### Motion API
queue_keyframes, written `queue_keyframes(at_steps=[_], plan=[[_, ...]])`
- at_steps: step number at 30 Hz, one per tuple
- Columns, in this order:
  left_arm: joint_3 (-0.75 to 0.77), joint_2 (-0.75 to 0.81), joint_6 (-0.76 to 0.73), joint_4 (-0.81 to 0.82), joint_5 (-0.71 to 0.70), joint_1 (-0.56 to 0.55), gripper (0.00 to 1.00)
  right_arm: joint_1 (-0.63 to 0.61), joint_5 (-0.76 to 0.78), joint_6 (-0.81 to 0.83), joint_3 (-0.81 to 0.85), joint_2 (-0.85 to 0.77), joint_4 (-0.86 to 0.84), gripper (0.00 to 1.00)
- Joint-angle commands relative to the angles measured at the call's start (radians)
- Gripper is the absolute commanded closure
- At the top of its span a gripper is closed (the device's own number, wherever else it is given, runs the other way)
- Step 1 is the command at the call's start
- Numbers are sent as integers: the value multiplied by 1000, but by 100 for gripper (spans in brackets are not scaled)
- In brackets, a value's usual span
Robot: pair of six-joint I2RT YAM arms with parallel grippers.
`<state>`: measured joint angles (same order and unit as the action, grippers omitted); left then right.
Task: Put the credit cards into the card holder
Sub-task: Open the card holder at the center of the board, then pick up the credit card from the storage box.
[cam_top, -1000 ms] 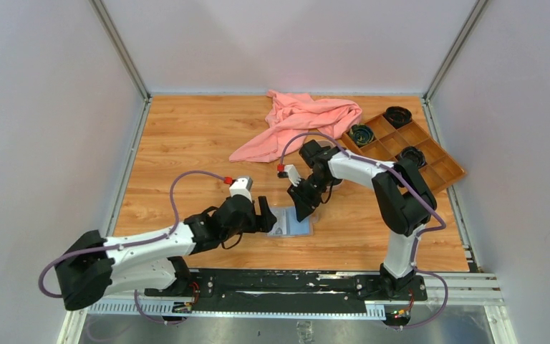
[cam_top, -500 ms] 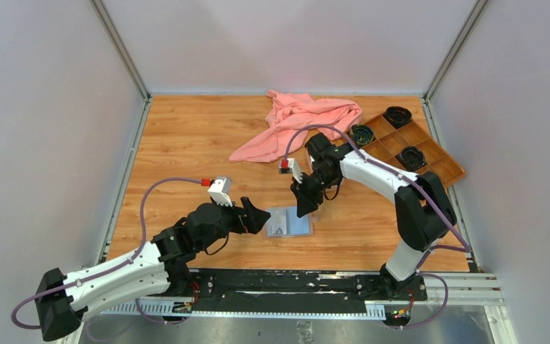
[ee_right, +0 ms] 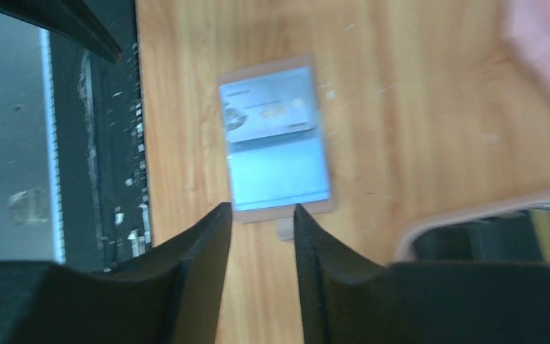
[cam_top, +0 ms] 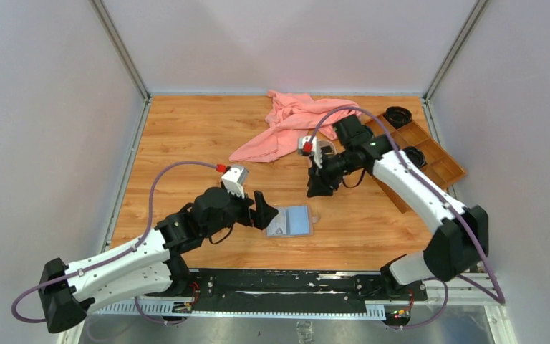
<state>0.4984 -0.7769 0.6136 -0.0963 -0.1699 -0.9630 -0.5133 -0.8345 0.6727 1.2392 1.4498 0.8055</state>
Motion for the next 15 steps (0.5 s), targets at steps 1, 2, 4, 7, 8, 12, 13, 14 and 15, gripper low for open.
queue_keyframes(at_steps=[1, 2, 4, 7, 8, 12, 13, 14, 15], plan=[[206, -63, -168, -162, 16, 50, 0, 85, 28, 78, 80, -126, -1, 49], [242, -81, -190, -185, 24, 69, 0, 89, 67, 91, 80, -143, -27, 41], [300, -110, -226, -207, 83, 134, 0, 90, 164, 113, 39, -153, -118, 24], [358, -144, -262, -206, 239, 278, 0, 97, 249, 214, 54, -112, -105, 16], [373, -150, -272, -205, 294, 332, 0, 110, 236, 224, 86, -88, -73, 14], [399, -181, -340, -224, 435, 500, 0, 198, 51, 264, 206, 19, 4, 12], [396, -188, -368, -238, 443, 534, 0, 209, 31, 303, 220, 41, 19, 11], [389, -194, -397, -251, 443, 549, 0, 214, 19, 348, 240, 64, 46, 10], [376, -198, -428, -264, 433, 556, 0, 214, 10, 400, 259, 92, 72, 10]])
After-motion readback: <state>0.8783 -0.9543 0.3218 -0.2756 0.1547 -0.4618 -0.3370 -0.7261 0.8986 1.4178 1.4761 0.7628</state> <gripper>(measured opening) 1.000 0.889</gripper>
